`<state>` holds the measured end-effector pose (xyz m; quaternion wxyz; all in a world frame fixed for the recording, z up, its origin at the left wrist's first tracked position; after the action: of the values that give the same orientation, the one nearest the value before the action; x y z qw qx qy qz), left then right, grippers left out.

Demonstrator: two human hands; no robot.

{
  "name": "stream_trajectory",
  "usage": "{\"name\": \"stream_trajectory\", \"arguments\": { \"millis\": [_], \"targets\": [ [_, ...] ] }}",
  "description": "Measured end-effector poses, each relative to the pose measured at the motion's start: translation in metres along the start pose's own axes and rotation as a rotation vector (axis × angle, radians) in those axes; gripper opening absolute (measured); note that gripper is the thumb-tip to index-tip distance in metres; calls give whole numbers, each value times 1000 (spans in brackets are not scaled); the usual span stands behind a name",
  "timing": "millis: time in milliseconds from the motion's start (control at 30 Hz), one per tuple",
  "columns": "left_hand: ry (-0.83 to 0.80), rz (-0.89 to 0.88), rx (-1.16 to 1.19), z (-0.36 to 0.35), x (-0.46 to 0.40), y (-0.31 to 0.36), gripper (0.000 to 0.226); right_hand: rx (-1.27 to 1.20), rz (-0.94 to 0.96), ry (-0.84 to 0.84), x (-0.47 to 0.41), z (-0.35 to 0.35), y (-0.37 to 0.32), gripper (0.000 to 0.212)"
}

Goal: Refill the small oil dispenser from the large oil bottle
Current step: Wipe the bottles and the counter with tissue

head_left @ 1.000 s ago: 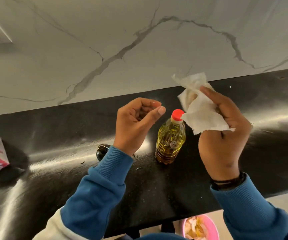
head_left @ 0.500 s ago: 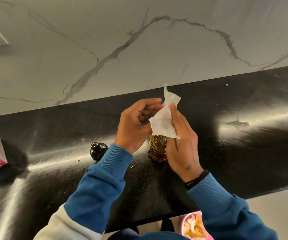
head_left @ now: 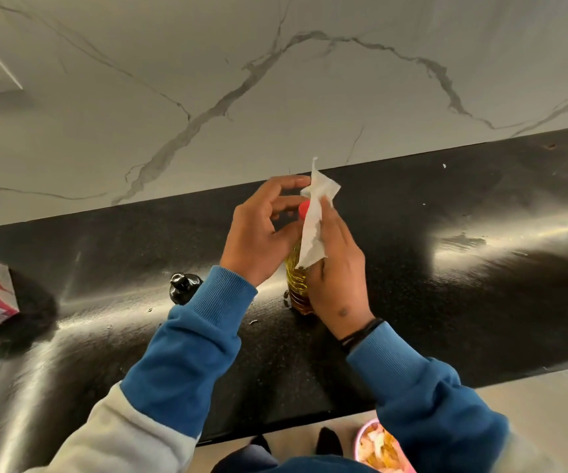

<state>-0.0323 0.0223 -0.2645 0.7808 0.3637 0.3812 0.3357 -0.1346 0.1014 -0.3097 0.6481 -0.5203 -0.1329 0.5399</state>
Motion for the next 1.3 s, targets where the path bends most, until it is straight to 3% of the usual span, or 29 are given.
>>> {"name": "stream_trajectory", "arguments": {
  "millis": [133,200,333,467,600,733,833,933,1033,1200,1300],
  "targets": [
    [107,-20,-166,2,-2,1,53,84,-52,-62,7,-3,23,58],
    [47,-26,-198,7,-4,-1,54,59,-52,-45,8,2,28,56],
    [-126,-39,-1,18,-5,-6,45,-45,33,64,3,9,15,56],
    [-13,-1,35,13,-6,-7,42,0,78,-57,8,-10,10,62],
    [142,26,-116,11,-3,-10,37,60,-2,-139,21,-18,32,73],
    [34,-20,-93,23,-6,-14,38,-1,-27,-89,13,-7,31,59],
    [4,-64,-86,27,-7,-14,36,-65,19,-91,3,-7,10,66],
    [88,-68,-108,24,-7,-11,30,-41,71,-125,2,-18,3,88],
    [158,-25,-112,24,-7,-11,24,45,51,-148,10,-29,23,93],
    [218,51,-229,34,-10,-13,34,115,-173,-331,23,-33,61,77],
    [58,21,-146,43,-10,-21,33,-2,-173,-207,19,-31,52,69]
  ]
}}
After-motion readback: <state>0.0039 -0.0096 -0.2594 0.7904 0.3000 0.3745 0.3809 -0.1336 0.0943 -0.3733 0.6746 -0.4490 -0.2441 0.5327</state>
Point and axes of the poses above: each hand's wrist, its own x-axis away from the middle knuckle, its own z-axis out of the back of the hand, y = z × x, the point moved 2 cm from there along -x, towards the middle knuckle, and after that the axes turned 4 degrees about -x, right-handed, at the moved point
